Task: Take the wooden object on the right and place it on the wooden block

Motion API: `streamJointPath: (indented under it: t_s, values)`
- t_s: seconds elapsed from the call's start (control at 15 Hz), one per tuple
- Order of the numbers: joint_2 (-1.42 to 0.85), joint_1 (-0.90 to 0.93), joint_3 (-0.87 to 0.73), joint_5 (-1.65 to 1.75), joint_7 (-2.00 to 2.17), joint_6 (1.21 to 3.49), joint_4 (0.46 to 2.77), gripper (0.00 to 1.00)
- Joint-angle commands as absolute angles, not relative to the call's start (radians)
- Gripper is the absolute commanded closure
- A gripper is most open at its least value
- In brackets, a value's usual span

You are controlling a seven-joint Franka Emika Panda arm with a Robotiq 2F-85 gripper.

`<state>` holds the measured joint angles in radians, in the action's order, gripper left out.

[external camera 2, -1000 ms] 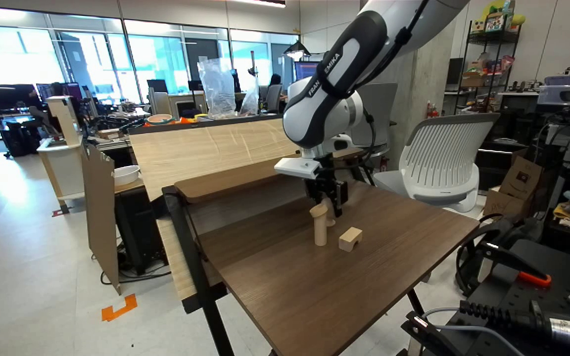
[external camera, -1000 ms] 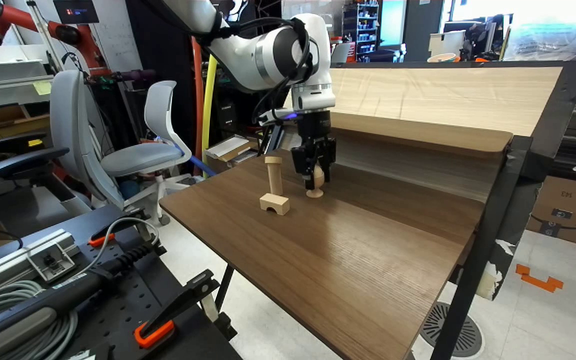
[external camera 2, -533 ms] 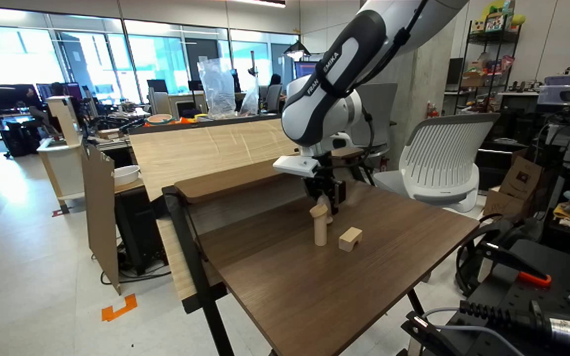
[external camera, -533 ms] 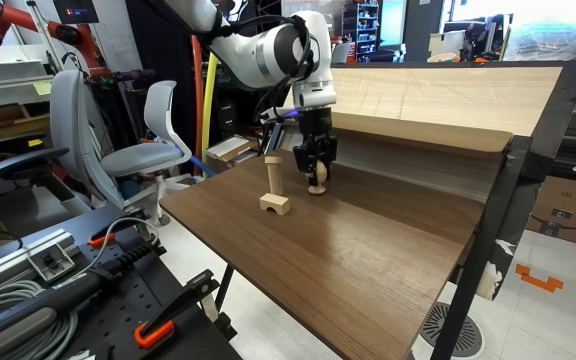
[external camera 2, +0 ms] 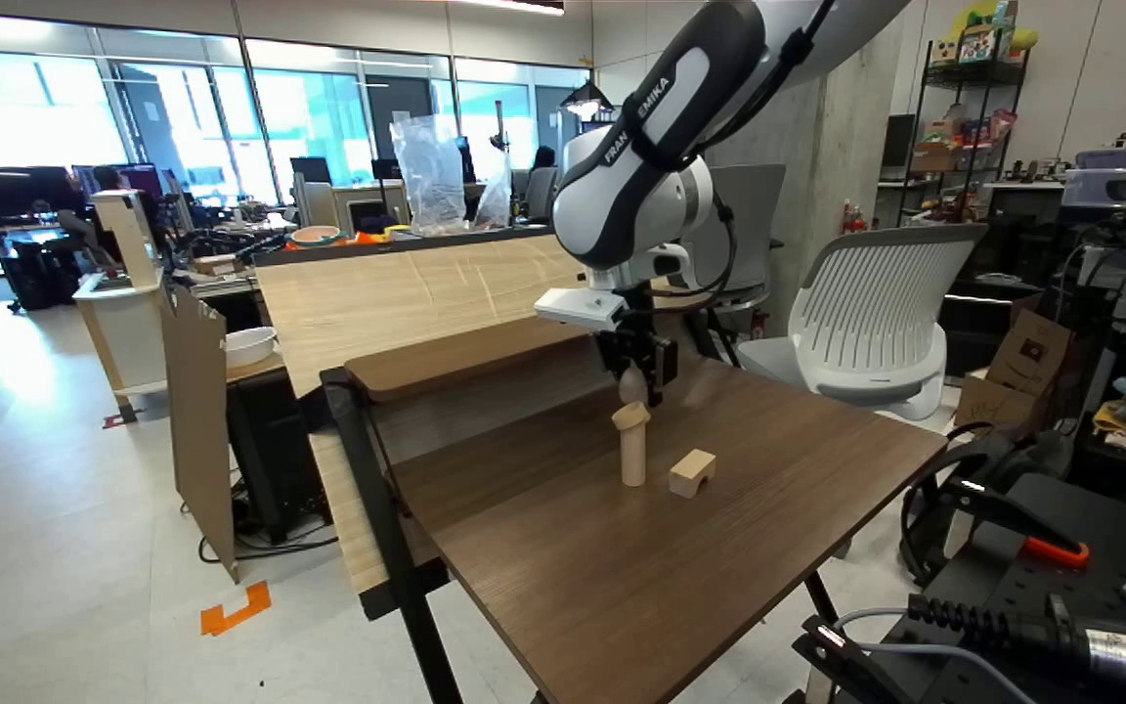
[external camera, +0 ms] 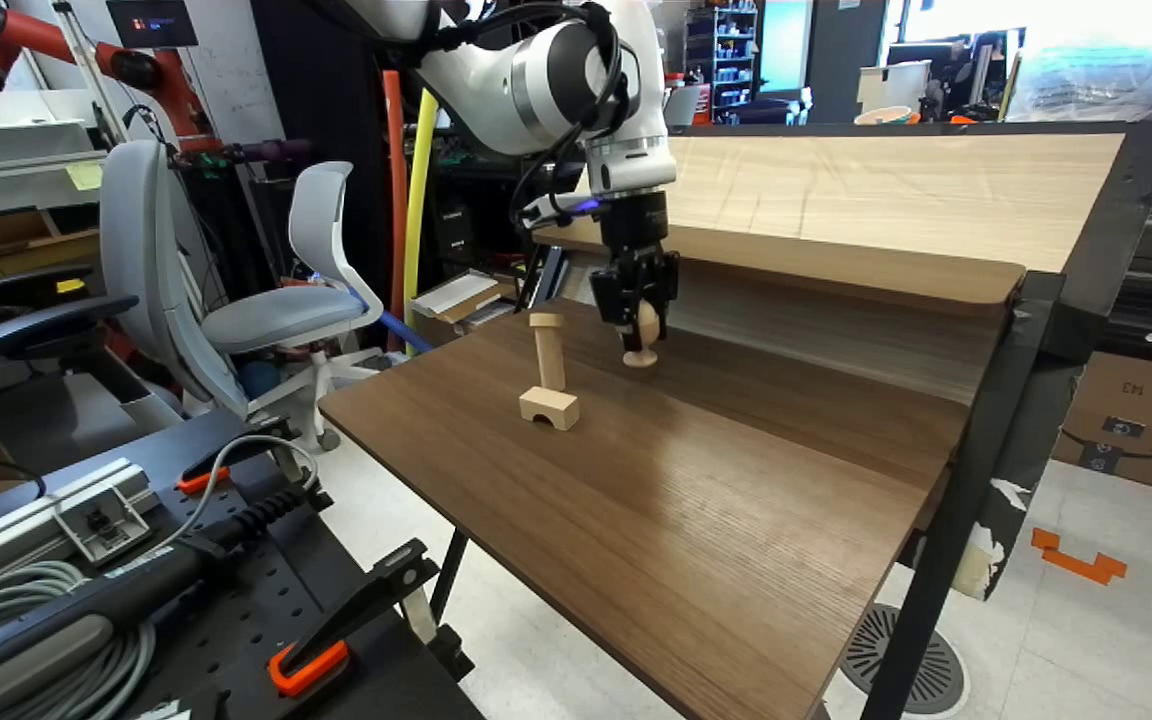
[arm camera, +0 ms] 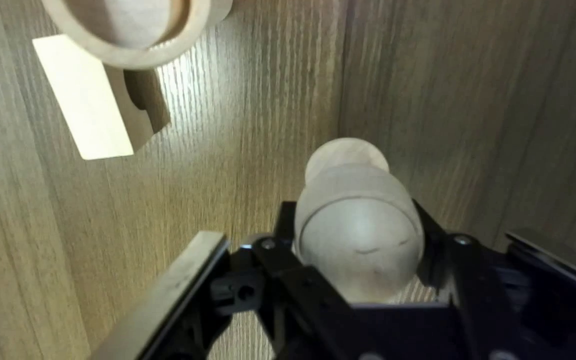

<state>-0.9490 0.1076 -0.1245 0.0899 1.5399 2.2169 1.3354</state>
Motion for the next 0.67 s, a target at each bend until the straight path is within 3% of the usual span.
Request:
streamJointPath:
  t_s: [0.0, 0.6]
  values:
    - [-0.869, 0.121, -0.146, 0.092, 1.524, 2.240, 1.433, 0.72]
    - [-0.684, 0.124, -0.153, 0.109, 1.468, 2.309, 1.694, 0.72]
